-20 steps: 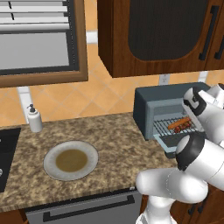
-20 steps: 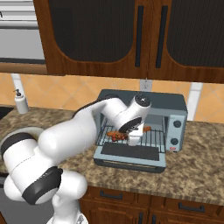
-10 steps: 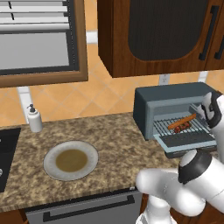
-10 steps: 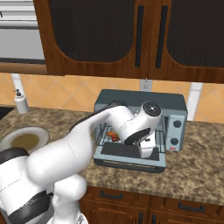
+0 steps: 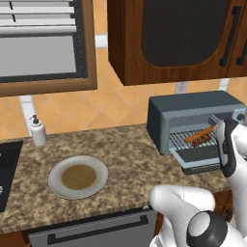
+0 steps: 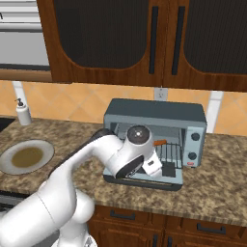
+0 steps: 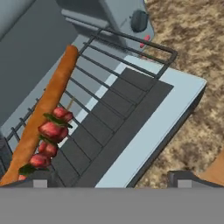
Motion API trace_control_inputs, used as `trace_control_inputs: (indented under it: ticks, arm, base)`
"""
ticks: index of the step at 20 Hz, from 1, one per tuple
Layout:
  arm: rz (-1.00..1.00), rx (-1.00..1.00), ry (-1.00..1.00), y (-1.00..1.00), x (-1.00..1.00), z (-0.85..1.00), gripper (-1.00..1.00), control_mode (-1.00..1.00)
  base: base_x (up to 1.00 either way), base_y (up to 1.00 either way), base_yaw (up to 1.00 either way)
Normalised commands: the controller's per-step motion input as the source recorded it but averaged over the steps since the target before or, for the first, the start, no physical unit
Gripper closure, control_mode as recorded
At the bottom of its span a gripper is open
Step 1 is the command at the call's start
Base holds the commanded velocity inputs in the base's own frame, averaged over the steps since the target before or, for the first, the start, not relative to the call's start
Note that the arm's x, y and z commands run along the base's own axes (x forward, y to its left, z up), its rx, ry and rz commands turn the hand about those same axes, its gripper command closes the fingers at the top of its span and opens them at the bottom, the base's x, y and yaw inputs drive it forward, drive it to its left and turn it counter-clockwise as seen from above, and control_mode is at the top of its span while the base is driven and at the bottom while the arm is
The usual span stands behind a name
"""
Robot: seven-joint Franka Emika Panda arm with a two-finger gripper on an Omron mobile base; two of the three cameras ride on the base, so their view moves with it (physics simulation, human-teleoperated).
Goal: Pick up the kebab skewer and baguette bread, and place them inside the toaster oven. Close the toaster oven door and start by setting the timer.
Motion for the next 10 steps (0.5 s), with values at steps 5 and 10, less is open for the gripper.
trace_control_inputs:
  ticks: [5, 10]
  arm:
    - [0.26, -0.17, -0.14, 0.01, -0.03, -0.01, -1.00, -1.00]
    - [0.21, -0.17, -0.12, -0.05, -0.13, 0.00, -1.00, -1.00]
  base:
    - [0.00, 0.00, 0.00]
    - [0.00, 0.00, 0.00]
